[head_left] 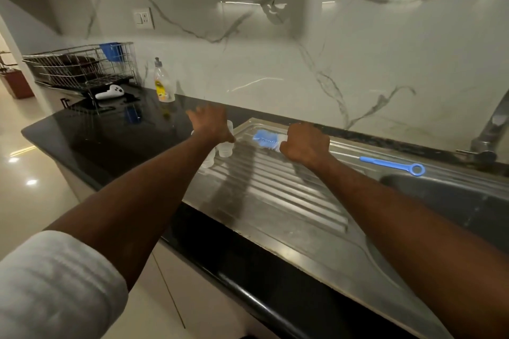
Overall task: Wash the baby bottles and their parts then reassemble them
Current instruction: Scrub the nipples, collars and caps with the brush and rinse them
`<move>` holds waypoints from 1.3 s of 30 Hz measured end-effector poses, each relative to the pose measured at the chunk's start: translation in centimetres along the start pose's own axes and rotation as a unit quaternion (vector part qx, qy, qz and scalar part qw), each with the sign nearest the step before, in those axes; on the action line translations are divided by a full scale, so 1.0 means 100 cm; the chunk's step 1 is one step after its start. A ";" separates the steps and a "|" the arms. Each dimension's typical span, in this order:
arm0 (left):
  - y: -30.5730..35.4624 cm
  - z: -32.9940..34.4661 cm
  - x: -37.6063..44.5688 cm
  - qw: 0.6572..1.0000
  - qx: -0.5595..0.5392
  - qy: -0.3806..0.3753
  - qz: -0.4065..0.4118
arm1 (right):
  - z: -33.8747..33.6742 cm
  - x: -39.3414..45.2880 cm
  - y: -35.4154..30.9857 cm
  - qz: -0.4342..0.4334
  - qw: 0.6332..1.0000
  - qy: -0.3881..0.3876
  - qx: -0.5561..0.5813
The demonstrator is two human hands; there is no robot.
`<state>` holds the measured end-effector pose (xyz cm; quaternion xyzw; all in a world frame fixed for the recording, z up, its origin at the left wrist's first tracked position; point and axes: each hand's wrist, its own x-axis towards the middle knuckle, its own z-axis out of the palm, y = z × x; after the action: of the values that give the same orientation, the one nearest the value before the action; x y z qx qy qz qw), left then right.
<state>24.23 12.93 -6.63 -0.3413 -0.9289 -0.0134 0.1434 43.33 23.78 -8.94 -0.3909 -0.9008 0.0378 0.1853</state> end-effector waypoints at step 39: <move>0.378 0.035 -0.210 0.809 -0.100 -0.169 0.554 | -0.093 -0.195 0.309 0.237 0.952 -0.068 -0.180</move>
<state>62.70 29.17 -18.56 -0.8075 -0.5850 0.0339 -0.0680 80.28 30.44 -12.87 -0.6167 -0.7844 -0.0554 0.0360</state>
